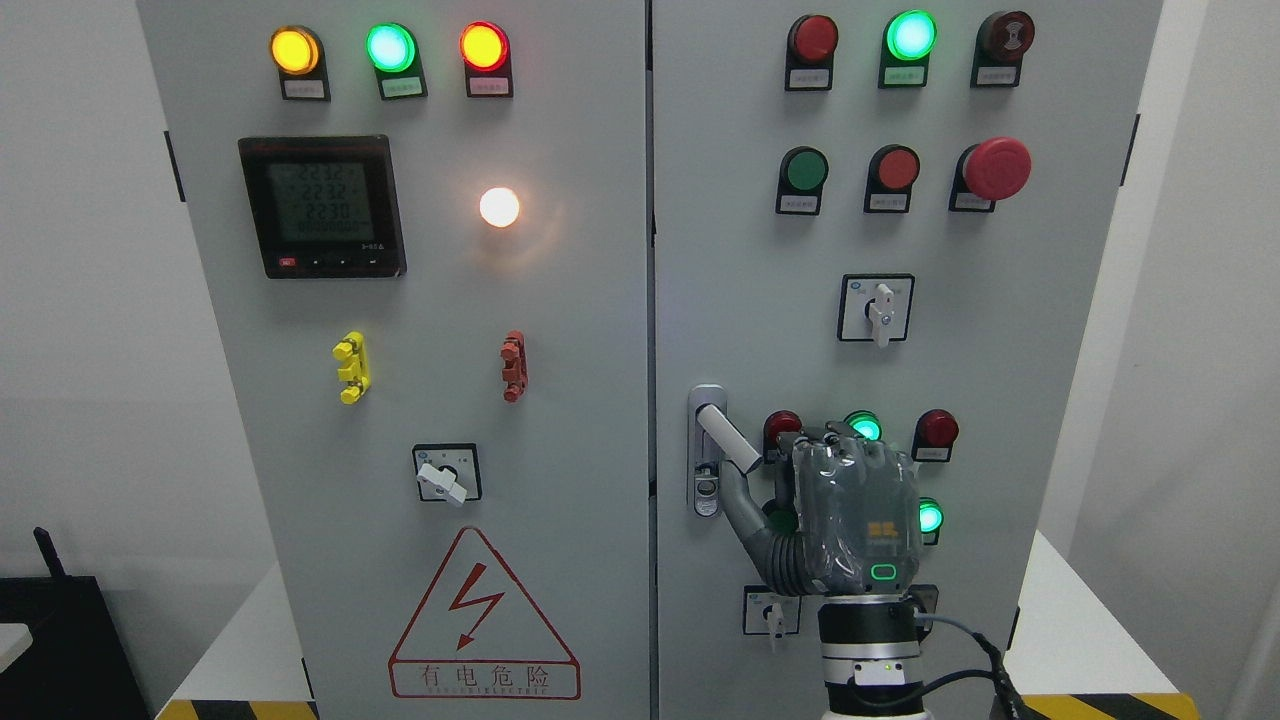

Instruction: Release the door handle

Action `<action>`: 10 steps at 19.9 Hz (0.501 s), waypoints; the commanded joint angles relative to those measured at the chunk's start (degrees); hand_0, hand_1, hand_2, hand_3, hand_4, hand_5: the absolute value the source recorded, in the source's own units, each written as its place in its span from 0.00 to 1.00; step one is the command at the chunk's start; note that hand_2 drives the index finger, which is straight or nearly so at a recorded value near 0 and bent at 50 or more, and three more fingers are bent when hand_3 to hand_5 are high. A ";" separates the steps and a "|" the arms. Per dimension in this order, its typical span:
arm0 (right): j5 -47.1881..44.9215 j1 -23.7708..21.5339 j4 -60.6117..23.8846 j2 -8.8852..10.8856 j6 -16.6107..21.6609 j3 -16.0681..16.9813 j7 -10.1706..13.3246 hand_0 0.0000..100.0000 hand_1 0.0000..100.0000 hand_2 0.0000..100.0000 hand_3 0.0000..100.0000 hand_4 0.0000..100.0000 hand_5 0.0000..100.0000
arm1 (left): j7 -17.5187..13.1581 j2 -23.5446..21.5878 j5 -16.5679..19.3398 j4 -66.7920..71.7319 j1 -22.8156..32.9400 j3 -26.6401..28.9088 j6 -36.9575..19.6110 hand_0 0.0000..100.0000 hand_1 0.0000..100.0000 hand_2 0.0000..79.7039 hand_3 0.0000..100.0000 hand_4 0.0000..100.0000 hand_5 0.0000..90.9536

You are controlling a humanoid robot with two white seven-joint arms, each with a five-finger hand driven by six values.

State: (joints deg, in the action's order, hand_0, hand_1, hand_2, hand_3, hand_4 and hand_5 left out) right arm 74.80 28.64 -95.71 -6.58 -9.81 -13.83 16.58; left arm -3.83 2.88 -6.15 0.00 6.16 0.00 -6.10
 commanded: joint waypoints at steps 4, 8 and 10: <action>0.00 -0.16 -0.70 0.25 0.06 0.64 -0.24 0.44 0.49 0.95 1.00 0.88 0.97 | -0.04 0.02 0.00 1.14 -0.01 -0.79 0.04 0.12 0.39 0.00 0.00 0.00 0.00; 0.00 -0.25 -1.23 0.34 0.06 0.64 -0.24 0.44 0.49 0.96 1.00 0.88 0.97 | -0.04 0.02 0.00 1.14 -0.01 -0.79 0.04 0.12 0.39 0.00 0.00 0.00 0.00; 0.00 -0.34 -1.23 0.42 0.06 0.73 -0.24 0.44 0.50 0.96 1.00 0.88 0.97 | -0.04 0.02 0.00 1.14 -0.01 -0.79 0.04 0.12 0.39 0.00 0.00 0.00 0.00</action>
State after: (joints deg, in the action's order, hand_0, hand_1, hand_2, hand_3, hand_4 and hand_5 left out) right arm 74.80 28.45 -96.32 -6.38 -9.74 -13.44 16.42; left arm -3.83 2.89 -6.15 0.00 6.16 0.00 -6.10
